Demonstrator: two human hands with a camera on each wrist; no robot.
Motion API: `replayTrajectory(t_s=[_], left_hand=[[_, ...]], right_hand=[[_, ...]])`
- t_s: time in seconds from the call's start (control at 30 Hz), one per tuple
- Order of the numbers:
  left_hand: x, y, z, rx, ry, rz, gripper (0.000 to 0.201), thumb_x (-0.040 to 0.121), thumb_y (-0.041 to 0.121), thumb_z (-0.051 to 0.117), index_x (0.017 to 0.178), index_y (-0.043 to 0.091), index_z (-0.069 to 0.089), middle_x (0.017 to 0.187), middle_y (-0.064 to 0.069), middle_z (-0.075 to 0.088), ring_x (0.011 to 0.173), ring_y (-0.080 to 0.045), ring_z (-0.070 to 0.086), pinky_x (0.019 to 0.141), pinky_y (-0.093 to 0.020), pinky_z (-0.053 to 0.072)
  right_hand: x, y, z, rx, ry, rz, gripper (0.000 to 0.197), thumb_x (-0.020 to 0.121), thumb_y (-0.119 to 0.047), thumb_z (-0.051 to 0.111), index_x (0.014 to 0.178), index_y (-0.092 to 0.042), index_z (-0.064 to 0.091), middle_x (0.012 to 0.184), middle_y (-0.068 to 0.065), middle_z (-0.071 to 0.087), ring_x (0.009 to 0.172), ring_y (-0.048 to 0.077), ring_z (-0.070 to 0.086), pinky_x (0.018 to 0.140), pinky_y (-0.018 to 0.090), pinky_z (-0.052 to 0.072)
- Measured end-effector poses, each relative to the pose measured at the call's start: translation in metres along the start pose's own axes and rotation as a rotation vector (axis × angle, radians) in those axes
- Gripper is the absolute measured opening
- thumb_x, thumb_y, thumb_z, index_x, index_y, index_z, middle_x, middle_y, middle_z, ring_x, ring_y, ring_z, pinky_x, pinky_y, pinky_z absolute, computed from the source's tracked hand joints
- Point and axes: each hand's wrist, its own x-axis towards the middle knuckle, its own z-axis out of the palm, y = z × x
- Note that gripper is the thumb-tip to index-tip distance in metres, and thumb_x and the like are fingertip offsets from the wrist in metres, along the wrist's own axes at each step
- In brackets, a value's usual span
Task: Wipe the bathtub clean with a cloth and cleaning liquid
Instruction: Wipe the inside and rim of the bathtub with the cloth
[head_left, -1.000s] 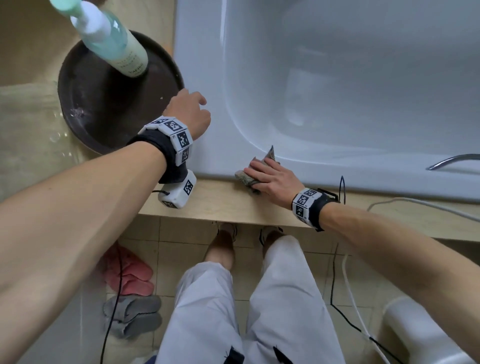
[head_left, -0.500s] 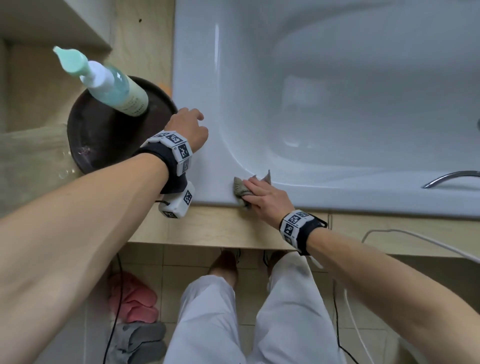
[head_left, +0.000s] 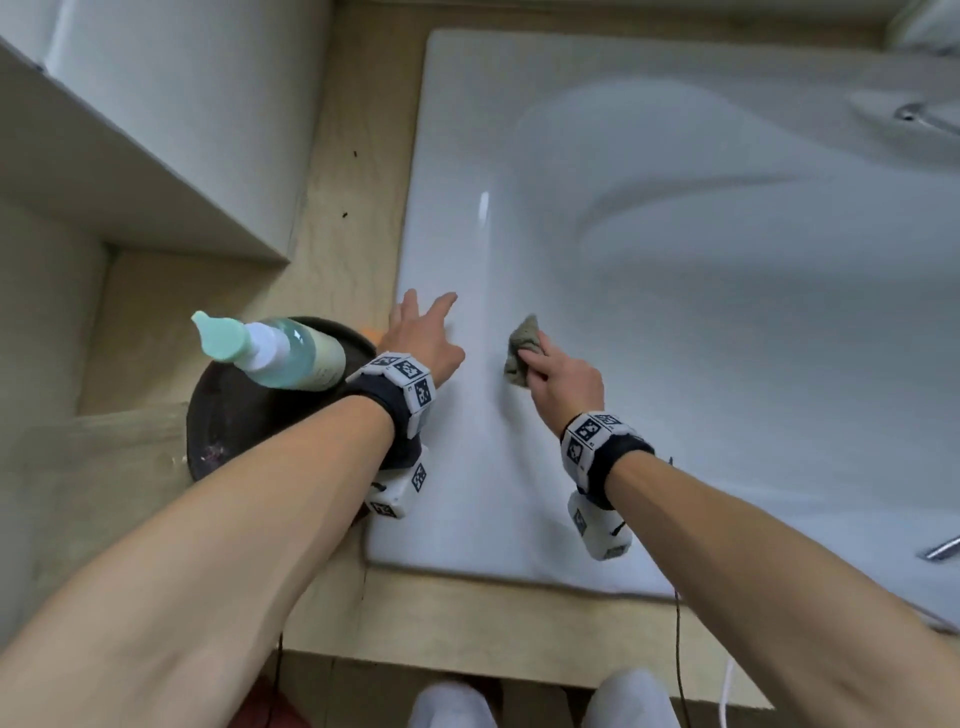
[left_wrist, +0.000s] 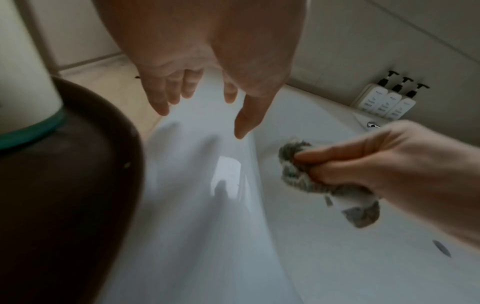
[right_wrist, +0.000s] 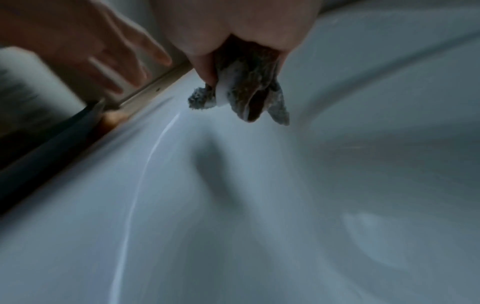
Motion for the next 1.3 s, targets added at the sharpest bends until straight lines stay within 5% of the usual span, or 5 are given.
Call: replayTrajectory(t_s=[0.27,0.5,0.7,1.1,1.3], left_hand=[[0.092,0.04,-0.013,0.006,0.024,-0.071,0.095,0.077,0.052,0.067,0.15,0.043,0.008,0.158,-0.009,-0.021,0.146,-0.034,-0.013,0.113,-0.053,0.015],[0.172,0.064,-0.045,0.007,-0.002,-0.071,0.093,0.074,0.059,0.063,0.148,0.046,0.009,0.159,-0.005,-0.019,0.145,-0.038,-0.01,0.109,-0.061,0.023],[0.231,0.092,-0.081,0.0,-0.088,-0.145,0.102,0.064,0.062,0.063,0.146,0.052,0.003,0.158,-0.009,-0.022,0.134,-0.059,0.017,0.104,-0.064,0.03],[0.252,0.108,-0.095,0.003,-0.131,-0.189,0.107,0.064,0.059,0.07,0.144,0.056,-0.001,0.156,-0.01,-0.025,0.137,-0.056,0.002,0.103,-0.067,0.028],[0.253,0.11,-0.095,0.017,-0.134,-0.19,0.107,0.066,0.058,0.07,0.144,0.056,-0.002,0.156,-0.011,-0.027,0.138,-0.054,0.001,0.103,-0.066,0.029]], right_hand=[[0.105,-0.005,-0.051,0.063,0.081,0.146,0.039,0.095,-0.027,0.052,0.133,-0.031,0.057,0.153,-0.005,0.037,0.119,0.029,0.056,0.095,0.032,0.041],[0.174,-0.013,-0.077,0.144,0.124,0.195,0.059,0.094,-0.021,0.051,0.148,-0.036,0.032,0.122,0.013,0.064,0.106,0.036,0.059,0.088,0.034,0.044],[0.239,-0.015,-0.094,0.199,0.187,0.118,0.051,0.094,-0.016,0.051,0.144,-0.026,0.044,0.144,-0.002,0.051,0.121,0.03,0.054,0.101,0.033,0.042],[0.382,0.02,-0.155,-0.134,0.241,0.241,0.047,0.1,-0.018,0.037,0.147,-0.023,0.035,0.157,0.0,0.028,0.132,0.029,0.043,0.098,0.042,0.043],[0.409,-0.015,-0.127,-0.216,0.166,-0.004,0.048,0.097,-0.009,0.036,0.145,-0.013,0.038,0.156,0.005,0.03,0.143,0.023,0.028,0.106,0.044,0.04]])
